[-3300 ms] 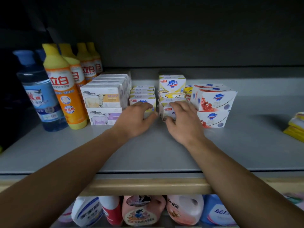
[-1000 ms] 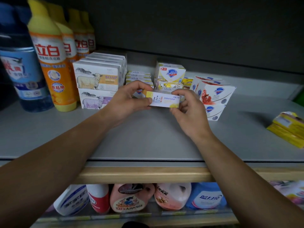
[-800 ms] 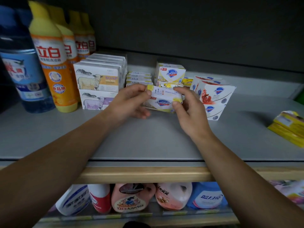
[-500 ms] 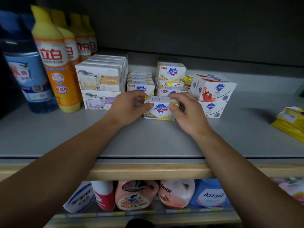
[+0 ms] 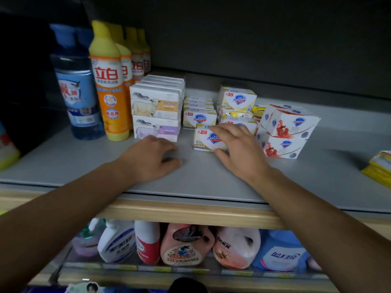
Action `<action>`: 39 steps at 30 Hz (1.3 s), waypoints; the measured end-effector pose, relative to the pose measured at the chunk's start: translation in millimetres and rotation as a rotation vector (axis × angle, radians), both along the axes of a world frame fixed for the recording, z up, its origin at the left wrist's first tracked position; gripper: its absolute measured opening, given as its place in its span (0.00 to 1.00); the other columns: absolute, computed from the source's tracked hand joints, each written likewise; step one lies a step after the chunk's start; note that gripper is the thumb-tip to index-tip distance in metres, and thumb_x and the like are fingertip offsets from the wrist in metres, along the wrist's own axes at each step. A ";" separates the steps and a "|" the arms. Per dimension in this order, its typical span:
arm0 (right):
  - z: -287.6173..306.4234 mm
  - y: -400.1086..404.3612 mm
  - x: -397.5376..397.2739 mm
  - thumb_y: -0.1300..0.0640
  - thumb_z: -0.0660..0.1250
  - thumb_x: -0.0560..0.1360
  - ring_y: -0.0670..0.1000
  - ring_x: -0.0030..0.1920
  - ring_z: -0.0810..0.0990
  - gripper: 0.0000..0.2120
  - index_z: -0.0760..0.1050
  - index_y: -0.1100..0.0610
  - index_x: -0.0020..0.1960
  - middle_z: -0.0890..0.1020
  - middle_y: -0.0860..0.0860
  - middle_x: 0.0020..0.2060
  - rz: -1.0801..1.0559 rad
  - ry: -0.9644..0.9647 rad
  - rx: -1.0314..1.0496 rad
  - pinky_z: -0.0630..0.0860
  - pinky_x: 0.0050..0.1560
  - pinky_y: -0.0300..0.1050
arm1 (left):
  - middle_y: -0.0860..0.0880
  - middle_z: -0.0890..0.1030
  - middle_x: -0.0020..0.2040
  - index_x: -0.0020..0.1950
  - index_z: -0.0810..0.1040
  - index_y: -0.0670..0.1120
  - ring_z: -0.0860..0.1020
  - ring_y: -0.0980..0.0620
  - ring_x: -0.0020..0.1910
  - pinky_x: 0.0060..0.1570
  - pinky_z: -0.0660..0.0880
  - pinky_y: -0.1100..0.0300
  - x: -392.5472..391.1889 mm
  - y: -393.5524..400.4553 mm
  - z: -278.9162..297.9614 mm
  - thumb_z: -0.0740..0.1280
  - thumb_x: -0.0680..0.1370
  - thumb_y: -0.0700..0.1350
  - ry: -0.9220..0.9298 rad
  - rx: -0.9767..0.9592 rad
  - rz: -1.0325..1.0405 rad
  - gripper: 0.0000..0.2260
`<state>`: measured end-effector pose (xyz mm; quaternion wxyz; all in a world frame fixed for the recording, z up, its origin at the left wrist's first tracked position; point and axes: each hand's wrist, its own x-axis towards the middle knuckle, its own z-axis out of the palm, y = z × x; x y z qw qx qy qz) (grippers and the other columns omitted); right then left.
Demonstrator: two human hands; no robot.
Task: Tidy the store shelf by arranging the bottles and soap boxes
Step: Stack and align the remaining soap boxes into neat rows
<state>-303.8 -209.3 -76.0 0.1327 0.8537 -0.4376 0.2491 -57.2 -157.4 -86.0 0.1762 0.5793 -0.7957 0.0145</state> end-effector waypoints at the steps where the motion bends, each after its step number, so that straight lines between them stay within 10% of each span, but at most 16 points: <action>1: 1.1 -2.5 6.0 0.54 0.66 0.76 0.56 0.67 0.69 0.27 0.68 0.53 0.74 0.73 0.50 0.68 -0.016 0.036 0.015 0.68 0.67 0.49 | 0.47 0.79 0.64 0.65 0.78 0.45 0.75 0.43 0.63 0.62 0.72 0.51 0.9 2.2 -0.6 0.58 0.75 0.64 -0.002 -0.001 0.000 0.29; 5: 3.5 -19.7 30.7 0.51 0.63 0.78 0.56 0.72 0.64 0.30 0.60 0.53 0.78 0.67 0.51 0.73 -0.057 0.134 0.054 0.58 0.73 0.48 | 0.48 0.78 0.64 0.64 0.78 0.46 0.73 0.44 0.63 0.62 0.71 0.51 -5.2 2.7 1.0 0.45 0.68 0.70 -0.030 0.040 0.024 0.40; 10: 0.6 -43.1 50.0 0.47 0.61 0.78 0.55 0.75 0.60 0.32 0.55 0.52 0.79 0.63 0.51 0.75 -0.118 0.200 0.068 0.56 0.75 0.52 | 0.49 0.76 0.67 0.67 0.76 0.50 0.72 0.43 0.64 0.63 0.70 0.51 -3.8 -0.5 -2.3 0.60 0.77 0.63 -0.001 0.020 0.061 0.25; 19: 3.9 -43.8 49.5 0.44 0.59 0.78 0.56 0.78 0.50 0.33 0.50 0.47 0.79 0.56 0.48 0.78 -0.166 0.175 0.153 0.46 0.77 0.57 | 0.51 0.76 0.67 0.66 0.77 0.52 0.71 0.44 0.65 0.64 0.69 0.50 -2.8 -1.5 1.6 0.57 0.71 0.66 0.062 0.065 0.075 0.30; 39: -16.7 26.4 -57.2 0.36 0.58 0.76 0.52 0.70 0.68 0.28 0.68 0.48 0.72 0.70 0.48 0.70 -0.217 -0.081 0.445 0.66 0.69 0.49 | 0.48 0.83 0.52 0.58 0.81 0.46 0.81 0.47 0.49 0.53 0.73 0.59 -88.6 -32.4 29.9 0.71 0.75 0.48 0.275 -0.153 -0.028 0.13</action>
